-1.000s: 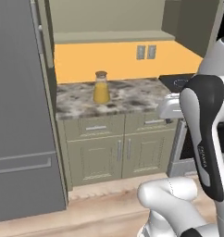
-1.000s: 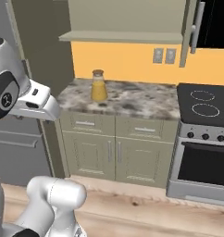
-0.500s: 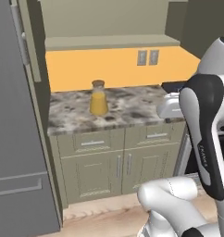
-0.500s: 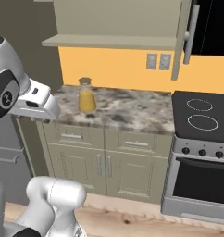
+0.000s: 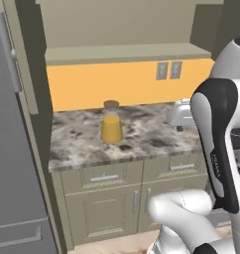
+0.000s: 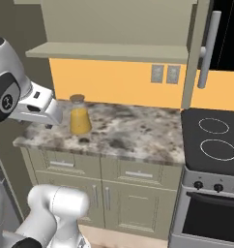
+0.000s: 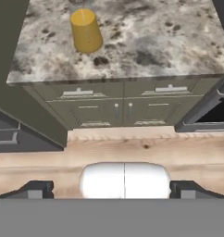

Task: There is a tray on the dining counter. Grab the cup, mug, and pitcher and place them on the tray. The pitcher may be placed next to the tray if it cannot fit the tray.

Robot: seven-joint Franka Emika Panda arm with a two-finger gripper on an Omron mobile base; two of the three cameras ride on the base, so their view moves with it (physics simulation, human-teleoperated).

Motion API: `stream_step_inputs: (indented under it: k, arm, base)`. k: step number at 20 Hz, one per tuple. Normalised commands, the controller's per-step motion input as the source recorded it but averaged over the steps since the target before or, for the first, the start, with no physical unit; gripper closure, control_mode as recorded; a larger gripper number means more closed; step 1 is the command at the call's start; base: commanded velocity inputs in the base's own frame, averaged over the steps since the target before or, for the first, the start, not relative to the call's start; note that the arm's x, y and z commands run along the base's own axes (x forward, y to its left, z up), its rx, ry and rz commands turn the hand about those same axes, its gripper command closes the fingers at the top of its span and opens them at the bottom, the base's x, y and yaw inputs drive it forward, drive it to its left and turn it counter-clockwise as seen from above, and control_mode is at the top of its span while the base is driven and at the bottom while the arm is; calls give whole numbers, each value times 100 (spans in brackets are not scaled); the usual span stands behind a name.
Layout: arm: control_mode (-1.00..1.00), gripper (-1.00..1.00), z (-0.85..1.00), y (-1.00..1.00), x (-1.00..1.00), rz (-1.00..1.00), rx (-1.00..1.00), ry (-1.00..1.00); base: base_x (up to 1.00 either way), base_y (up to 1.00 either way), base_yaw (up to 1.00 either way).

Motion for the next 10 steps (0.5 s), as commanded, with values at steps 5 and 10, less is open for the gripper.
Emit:
stream_step_inputs:
  k: [5, 10]
  arm:
    - [100, -100, 0, 0, 0, 0, 0, 0]
    - [100, -100, 0, 0, 0, 0, 0, 0]
  base:
    - [62, 0, 0]
    - [55, 0, 0]
